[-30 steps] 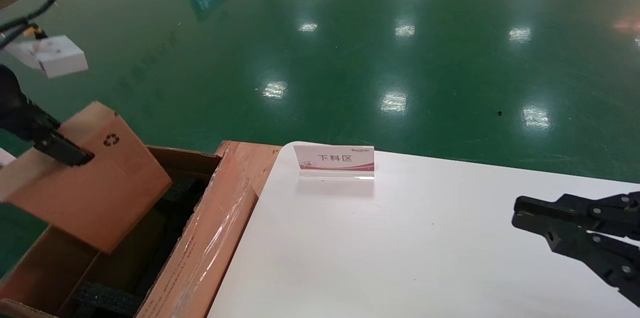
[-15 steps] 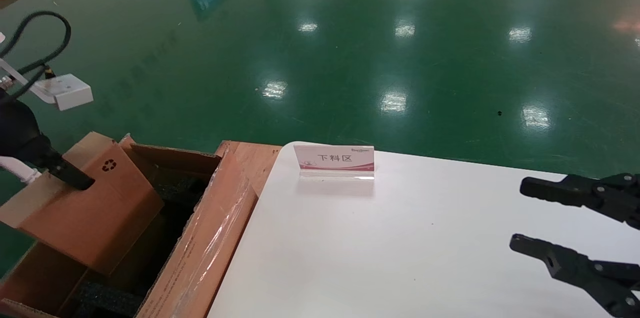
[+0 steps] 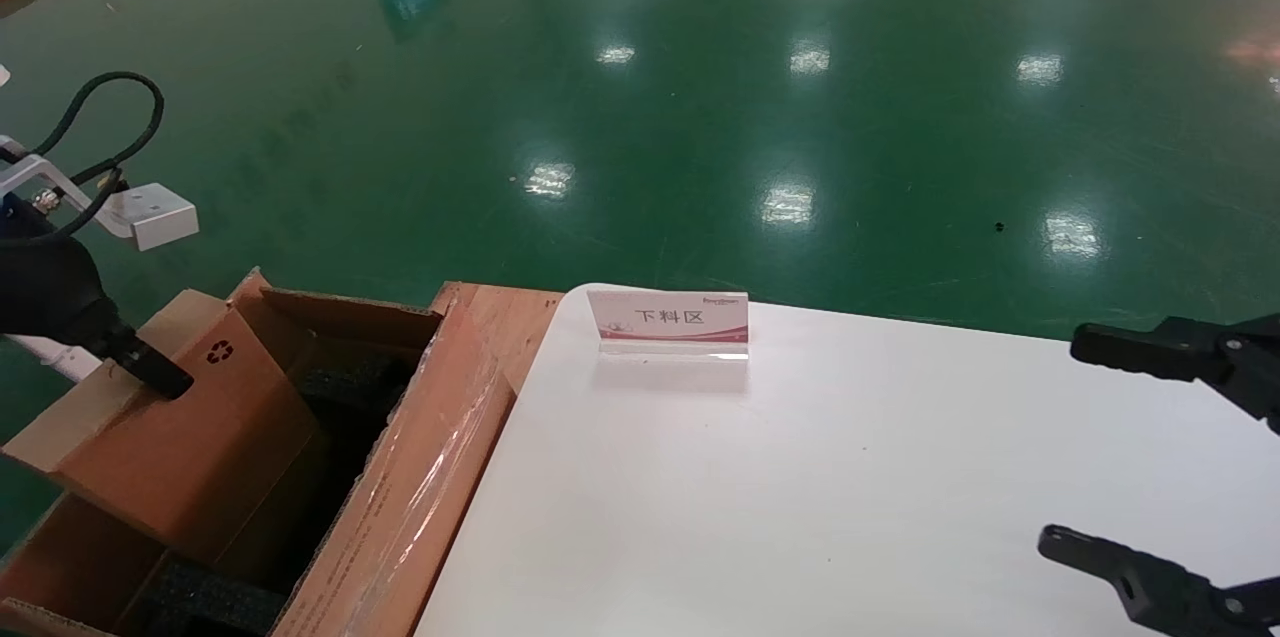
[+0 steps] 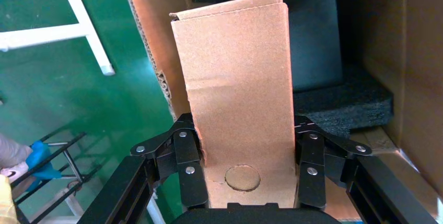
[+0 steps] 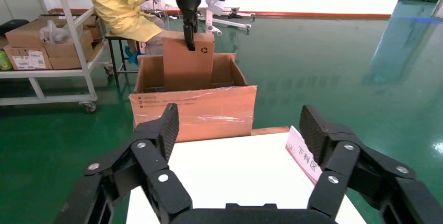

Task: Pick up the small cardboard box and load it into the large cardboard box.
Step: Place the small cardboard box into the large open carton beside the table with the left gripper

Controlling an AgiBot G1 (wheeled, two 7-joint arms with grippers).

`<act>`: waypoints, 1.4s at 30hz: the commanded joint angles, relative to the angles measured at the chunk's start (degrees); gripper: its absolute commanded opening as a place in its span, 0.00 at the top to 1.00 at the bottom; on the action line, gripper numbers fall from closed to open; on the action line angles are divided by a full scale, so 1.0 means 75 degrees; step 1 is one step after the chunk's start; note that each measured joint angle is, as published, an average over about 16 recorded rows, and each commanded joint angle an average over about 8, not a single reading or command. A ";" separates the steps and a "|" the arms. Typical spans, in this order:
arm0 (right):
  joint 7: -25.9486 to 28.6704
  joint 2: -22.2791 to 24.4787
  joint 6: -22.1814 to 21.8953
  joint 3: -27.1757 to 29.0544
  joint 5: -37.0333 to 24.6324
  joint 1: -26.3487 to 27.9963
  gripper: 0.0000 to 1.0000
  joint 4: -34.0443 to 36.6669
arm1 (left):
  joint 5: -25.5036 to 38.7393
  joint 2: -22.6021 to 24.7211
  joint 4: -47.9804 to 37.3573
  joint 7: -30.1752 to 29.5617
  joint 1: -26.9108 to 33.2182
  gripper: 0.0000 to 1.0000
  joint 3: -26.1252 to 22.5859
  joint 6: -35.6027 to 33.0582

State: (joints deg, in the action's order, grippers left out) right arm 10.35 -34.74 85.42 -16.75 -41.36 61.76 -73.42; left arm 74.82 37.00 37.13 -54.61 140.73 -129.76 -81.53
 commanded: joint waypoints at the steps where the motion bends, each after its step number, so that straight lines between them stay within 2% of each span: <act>1: 0.0000 0.0000 0.0000 -0.0001 0.0001 0.0000 0.00 0.0000 | -0.0016 0.0031 -0.0140 0.0068 -0.0129 1.00 -0.0009 0.0040; 25: -0.0006 0.0005 -0.0005 -0.0012 0.0008 0.0003 0.00 0.0000 | -0.0180 0.0649 -0.1860 0.0551 -0.1447 1.00 0.0047 0.0905; 42: -0.0009 0.0008 -0.0008 -0.0019 0.0013 0.0004 0.00 0.0000 | -0.0289 0.1030 -0.2642 0.0721 -0.2322 1.00 0.0058 0.1099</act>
State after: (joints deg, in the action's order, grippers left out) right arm 10.28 -34.69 85.35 -16.89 -41.26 61.79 -73.42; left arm 72.63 44.70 17.29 -49.19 123.38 -129.30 -73.26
